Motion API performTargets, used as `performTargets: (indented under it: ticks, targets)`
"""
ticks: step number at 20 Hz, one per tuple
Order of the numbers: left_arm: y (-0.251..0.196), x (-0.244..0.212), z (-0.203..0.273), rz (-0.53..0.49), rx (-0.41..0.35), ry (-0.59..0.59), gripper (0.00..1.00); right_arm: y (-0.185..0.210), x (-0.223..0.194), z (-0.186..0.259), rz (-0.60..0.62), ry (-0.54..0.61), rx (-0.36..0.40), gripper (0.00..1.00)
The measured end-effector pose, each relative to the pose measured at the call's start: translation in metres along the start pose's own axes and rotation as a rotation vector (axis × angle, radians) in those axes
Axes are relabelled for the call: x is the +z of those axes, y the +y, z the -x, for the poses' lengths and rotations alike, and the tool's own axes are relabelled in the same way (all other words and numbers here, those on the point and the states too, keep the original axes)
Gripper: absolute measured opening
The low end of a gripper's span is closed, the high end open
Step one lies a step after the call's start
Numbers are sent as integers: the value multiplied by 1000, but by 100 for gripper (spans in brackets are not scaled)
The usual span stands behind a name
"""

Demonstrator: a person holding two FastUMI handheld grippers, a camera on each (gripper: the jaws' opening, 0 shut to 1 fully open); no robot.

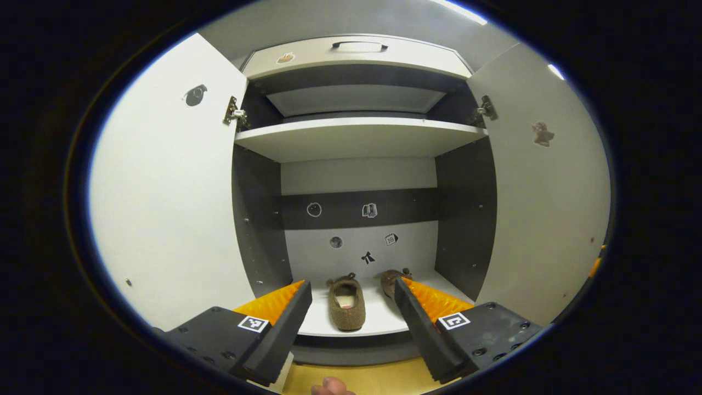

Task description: Grab one shoe with the right hand and put it into the shoe cabinet, grab the other shoe with the left hand and put it into the shoe cabinet; then close the right door with the right hand and the left door with the left hand.

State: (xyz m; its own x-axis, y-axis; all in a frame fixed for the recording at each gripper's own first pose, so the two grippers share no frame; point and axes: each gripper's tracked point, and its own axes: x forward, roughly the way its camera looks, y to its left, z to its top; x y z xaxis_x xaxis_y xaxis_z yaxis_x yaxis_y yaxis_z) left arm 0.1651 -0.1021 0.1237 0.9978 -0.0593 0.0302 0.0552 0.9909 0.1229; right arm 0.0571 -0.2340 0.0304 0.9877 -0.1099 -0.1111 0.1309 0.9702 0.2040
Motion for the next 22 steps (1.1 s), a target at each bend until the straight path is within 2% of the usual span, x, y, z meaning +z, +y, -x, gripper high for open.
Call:
performTargets:
  ticks: [2, 5, 10, 13, 22]
  targets:
    - [-1, -8, 18, 0, 2, 10, 96, 3, -1, 0, -9, 1, 9, 100]
    - [-6, -29, 43, 35, -27, 58, 96, 5, -2, -1, -5, 2, 8, 98]
    - [7, -51, 76, 12, -41, 86, 96, 9, -4, 2, -13, -2, -15, 98]
    - [13, -56, 98, 16, -40, 101, 97, 31, -7, 10, -10, -3, -11, 98]
    - [42, -81, 126, 54, -35, 150, 96, 83, -14, 15, 18, 0, 46, 98]
